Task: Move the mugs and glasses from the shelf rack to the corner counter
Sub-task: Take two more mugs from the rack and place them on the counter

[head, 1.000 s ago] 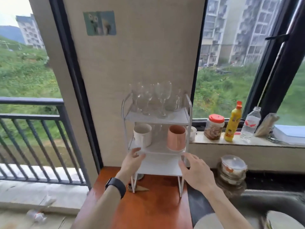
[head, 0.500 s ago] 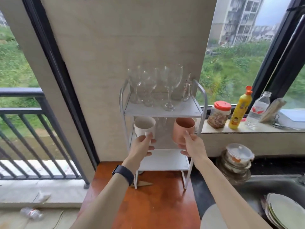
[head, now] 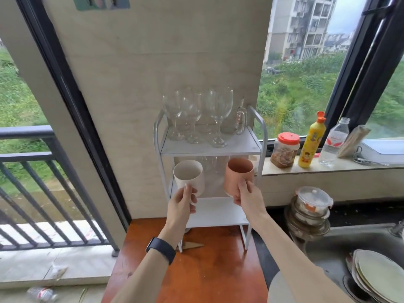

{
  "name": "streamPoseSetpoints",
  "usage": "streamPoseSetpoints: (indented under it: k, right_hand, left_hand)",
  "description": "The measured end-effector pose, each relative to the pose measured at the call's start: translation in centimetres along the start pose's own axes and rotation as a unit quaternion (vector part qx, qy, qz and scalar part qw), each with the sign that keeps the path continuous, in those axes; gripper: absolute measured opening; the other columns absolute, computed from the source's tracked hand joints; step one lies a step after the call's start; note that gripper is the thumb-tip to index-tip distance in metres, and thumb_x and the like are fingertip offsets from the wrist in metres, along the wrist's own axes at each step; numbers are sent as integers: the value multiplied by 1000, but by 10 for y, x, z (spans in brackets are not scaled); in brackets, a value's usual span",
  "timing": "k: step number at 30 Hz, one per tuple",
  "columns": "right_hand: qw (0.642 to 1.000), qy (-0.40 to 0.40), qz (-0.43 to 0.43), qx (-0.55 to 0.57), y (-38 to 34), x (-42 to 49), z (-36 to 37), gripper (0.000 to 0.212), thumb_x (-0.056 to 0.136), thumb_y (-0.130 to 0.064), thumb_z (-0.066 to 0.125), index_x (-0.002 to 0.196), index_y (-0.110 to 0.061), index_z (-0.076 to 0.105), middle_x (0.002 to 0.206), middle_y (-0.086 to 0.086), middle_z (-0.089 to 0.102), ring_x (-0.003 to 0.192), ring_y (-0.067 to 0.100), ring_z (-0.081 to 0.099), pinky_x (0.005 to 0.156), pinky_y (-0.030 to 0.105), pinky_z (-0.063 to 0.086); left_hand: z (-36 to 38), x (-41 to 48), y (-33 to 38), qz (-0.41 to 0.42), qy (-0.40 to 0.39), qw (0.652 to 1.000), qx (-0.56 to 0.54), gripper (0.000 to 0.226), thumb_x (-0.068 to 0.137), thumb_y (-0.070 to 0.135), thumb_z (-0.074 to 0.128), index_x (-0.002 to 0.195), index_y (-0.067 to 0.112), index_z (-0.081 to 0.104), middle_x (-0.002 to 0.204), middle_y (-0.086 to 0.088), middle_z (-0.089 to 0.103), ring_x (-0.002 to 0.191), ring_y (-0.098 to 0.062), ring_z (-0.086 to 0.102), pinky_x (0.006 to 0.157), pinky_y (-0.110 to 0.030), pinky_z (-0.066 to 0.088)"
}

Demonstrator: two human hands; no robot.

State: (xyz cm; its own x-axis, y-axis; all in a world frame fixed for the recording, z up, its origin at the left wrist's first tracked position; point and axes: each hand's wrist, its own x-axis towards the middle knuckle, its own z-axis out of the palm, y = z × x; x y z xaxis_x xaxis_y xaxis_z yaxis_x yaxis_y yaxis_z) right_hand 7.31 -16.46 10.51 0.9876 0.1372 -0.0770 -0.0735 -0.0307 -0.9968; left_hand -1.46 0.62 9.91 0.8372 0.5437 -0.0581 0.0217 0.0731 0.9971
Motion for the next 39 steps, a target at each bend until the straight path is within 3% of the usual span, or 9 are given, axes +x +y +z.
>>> streamPoseSetpoints:
  k: [6, 11, 17, 22, 25, 30, 32, 35, 39]
  right_hand:
    - [998, -22, -49, -13, 15, -60, -3, 40, 105, -35, 43, 73, -12, 49, 64, 2, 45, 64, 15, 46, 65, 28, 45]
    - [998, -6, -62, -21, 41, -96, -24, 40, 106, -32, 44, 71, -13, 49, 55, -11, 47, 60, 12, 48, 68, 33, 46]
    - [997, 63, -40, -26, 59, -133, -86, 40, 105, -34, 45, 72, -13, 48, 63, -2, 45, 66, 19, 46, 70, 37, 43]
    - [984, 173, -26, -32, 64, -181, -168, 40, 105, -33, 44, 72, -12, 48, 60, -5, 44, 66, 19, 47, 74, 39, 45]
    - [964, 262, -25, -41, 65, -221, -228, 39, 105, -31, 45, 71, -12, 49, 59, -9, 45, 65, 18, 47, 73, 39, 45]
    - [914, 399, -35, -58, 69, -309, -328, 41, 105, -31, 44, 68, -14, 48, 54, -9, 48, 62, 19, 47, 71, 47, 47]
    - [890, 451, -38, -57, 72, -353, -366, 41, 106, -30, 44, 68, -15, 48, 54, -8, 48, 61, 19, 46, 72, 50, 49]
    - [855, 513, -37, -70, 80, -427, -424, 44, 106, -30, 44, 63, -21, 49, 54, -7, 49, 60, 19, 49, 77, 60, 50]
    - [811, 578, -26, -87, 83, -530, -493, 43, 106, -31, 45, 64, -22, 51, 53, -3, 52, 58, 17, 51, 74, 54, 51]
  left_hand:
    - [-24, -44, -12, 24, -43, 999, 20, 41, 100, 45, 49, 91, 10, 68, 71, 0, 60, 59, -15, 53, 60, -25, 47]
    - [-21, -65, -30, 32, -104, 992, 57, 42, 101, 44, 48, 92, 8, 67, 70, 2, 61, 63, -12, 53, 60, -23, 46]
    - [29, -94, -45, 35, -202, 975, 86, 40, 101, 43, 48, 92, 9, 67, 70, 5, 64, 64, -11, 58, 66, -28, 51]
    - [103, -130, -54, 36, -319, 942, 95, 39, 102, 42, 48, 91, 10, 67, 72, 4, 65, 64, -14, 57, 65, -28, 49]
    - [158, -164, -53, 42, -393, 914, 92, 39, 102, 40, 48, 91, 7, 67, 72, 2, 64, 64, -12, 56, 63, -23, 47]
    - [250, -244, -54, 63, -513, 849, 113, 45, 99, 56, 46, 86, 17, 66, 73, 5, 64, 62, -17, 55, 66, -38, 46]
    - [285, -292, -52, 65, -550, 828, 91, 44, 102, 45, 46, 87, 9, 65, 71, 3, 61, 61, -15, 53, 63, -29, 44]
    - [334, -374, -51, 69, -594, 798, 73, 39, 103, 39, 48, 82, 11, 65, 70, 1, 59, 62, -12, 52, 62, -25, 44]
    - [387, -484, -58, 34, -662, 747, 56, 37, 102, 38, 49, 78, 14, 63, 71, -1, 59, 61, -12, 51, 57, -24, 43]
